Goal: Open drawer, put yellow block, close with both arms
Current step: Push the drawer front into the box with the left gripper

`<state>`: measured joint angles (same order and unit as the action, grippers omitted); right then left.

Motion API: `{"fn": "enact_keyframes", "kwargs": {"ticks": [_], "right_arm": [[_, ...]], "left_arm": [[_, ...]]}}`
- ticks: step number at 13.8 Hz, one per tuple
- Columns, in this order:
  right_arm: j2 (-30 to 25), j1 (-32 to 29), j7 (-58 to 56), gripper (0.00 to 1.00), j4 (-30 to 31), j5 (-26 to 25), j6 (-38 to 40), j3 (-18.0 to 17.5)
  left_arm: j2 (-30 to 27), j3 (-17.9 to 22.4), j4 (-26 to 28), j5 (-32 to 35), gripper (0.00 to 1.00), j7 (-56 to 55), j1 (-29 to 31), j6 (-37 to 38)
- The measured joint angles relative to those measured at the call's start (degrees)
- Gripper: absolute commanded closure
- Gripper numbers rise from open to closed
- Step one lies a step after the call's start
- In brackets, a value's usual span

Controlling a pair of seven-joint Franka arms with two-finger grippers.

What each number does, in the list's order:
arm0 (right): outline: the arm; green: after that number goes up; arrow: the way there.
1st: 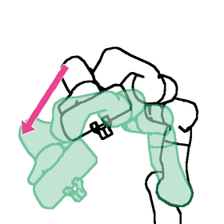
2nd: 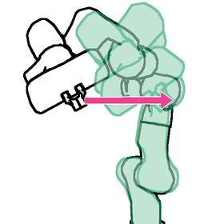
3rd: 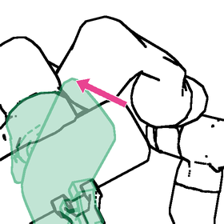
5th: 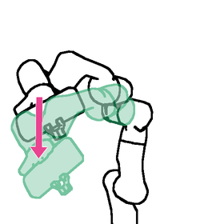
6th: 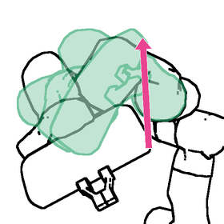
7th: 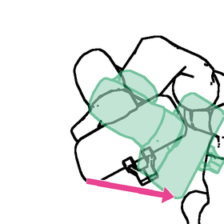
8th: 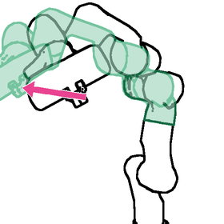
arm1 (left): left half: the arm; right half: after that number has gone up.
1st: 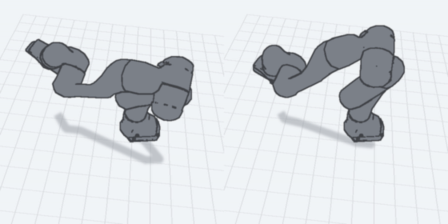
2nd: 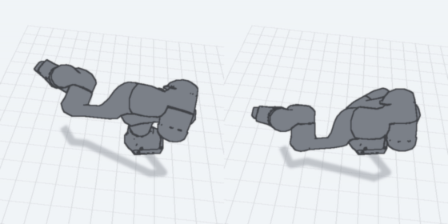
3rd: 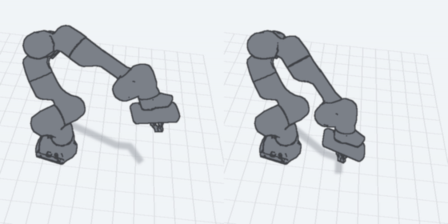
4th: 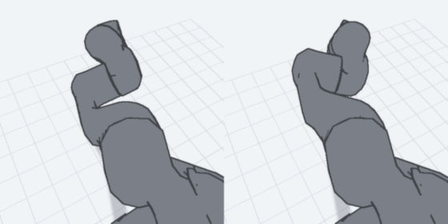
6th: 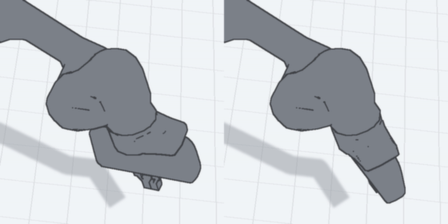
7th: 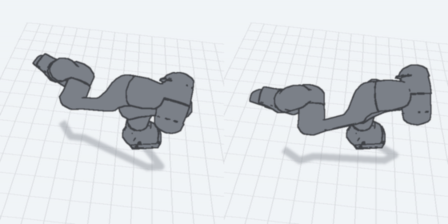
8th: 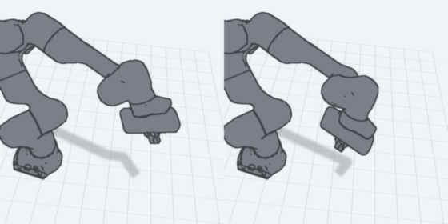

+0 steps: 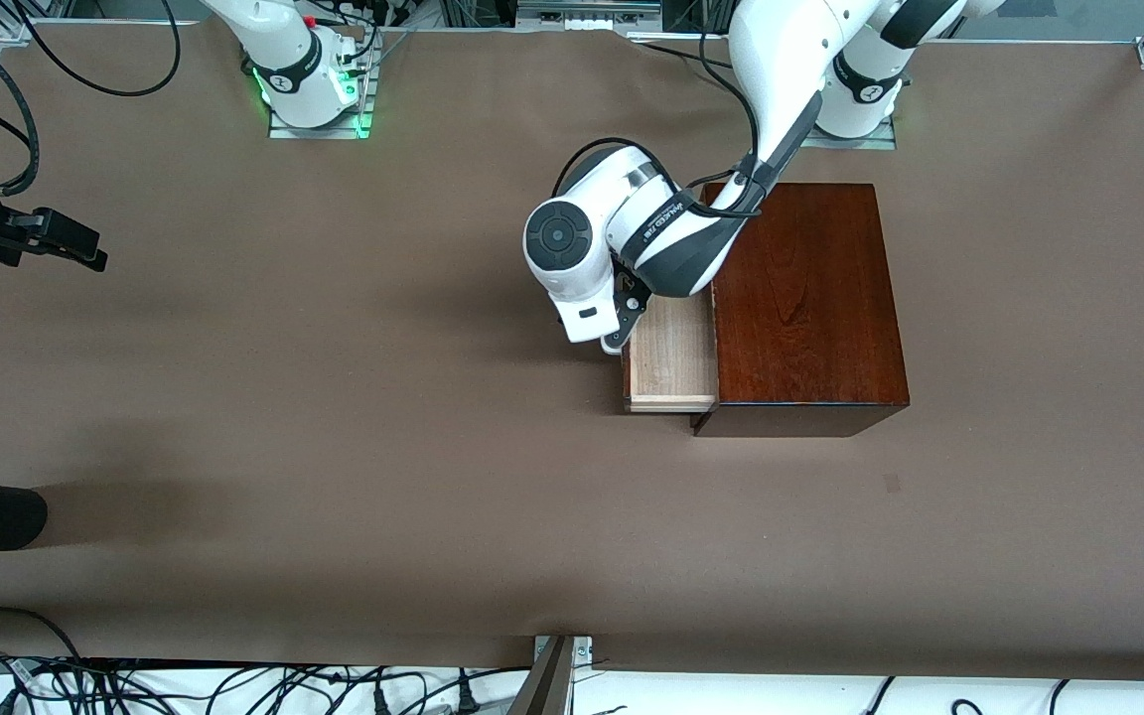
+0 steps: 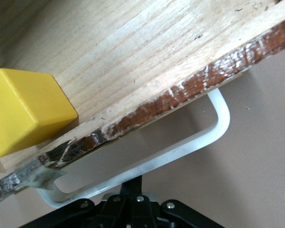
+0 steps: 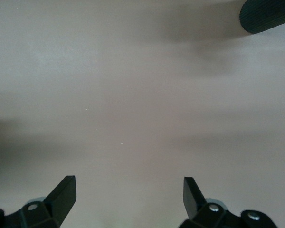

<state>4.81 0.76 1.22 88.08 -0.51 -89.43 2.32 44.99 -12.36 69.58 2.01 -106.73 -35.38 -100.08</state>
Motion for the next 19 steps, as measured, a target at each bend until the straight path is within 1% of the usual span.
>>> {"fn": "enact_keyframes", "kwargs": {"ticks": [8,13,16,19], "right_arm": [[0.0,0.0,0.0,0.0,-0.1,0.0,-0.2,0.0],[0.0,0.0,0.0,0.0,-0.1,0.0,-0.2,0.0],[0.0,0.0,0.0,0.0,-0.1,0.0,-0.2,0.0],[0.0,0.0,0.0,0.0,-0.1,0.0,-0.2,0.0]], "left_arm": [[-0.4,1.2,-0.2,0.0,1.0,-2.2,0.1,0.4],[-1.6,2.1,-0.2,0.6,1.0,-1.4,0.6,4.6],[-2.4,2.2,0.9,1.2,1.0,-0.2,1.1,5.5],[-3.9,2.2,3.2,1.2,1.0,2.6,2.6,5.7]]}}
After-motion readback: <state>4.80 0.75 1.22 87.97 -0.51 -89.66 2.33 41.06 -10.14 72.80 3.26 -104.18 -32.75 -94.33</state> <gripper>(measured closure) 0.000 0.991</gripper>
